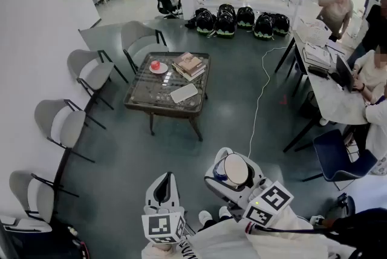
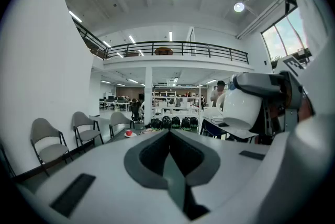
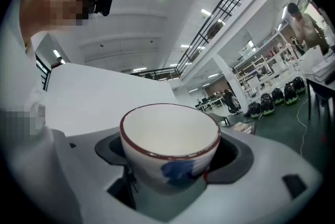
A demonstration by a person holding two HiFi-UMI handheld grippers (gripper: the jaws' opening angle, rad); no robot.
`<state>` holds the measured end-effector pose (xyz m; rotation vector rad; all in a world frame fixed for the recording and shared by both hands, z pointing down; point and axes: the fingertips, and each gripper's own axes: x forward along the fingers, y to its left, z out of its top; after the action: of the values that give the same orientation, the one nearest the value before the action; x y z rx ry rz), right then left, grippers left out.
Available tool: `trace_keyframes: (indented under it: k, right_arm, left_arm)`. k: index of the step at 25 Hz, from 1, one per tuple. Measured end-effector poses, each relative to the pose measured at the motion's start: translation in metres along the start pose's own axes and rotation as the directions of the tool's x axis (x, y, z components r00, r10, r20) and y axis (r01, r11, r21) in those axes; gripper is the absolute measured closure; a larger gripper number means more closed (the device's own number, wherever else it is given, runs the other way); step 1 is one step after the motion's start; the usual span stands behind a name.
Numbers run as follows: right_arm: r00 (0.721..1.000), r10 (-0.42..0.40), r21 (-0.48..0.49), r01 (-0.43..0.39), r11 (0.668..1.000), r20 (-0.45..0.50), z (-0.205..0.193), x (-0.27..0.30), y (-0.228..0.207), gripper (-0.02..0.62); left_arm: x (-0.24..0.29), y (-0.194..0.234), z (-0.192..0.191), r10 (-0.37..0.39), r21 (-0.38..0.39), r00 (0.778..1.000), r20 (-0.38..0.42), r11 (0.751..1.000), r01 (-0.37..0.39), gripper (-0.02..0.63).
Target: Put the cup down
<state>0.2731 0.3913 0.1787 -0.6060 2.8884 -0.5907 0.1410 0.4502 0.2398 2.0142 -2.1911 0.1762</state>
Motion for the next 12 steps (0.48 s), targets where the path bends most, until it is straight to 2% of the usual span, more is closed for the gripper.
trace_keyframes:
  k: [12]
  right_arm:
    - [1.0, 0.008, -0.005, -0.008, 1.0, 0.006, 0.009, -0.017, -0.024, 0.178]
  left_arm:
    - [0.021, -0.034, 0.001, -0.009, 0.022, 1.0, -0.009, 1.0, 0.01, 0.595]
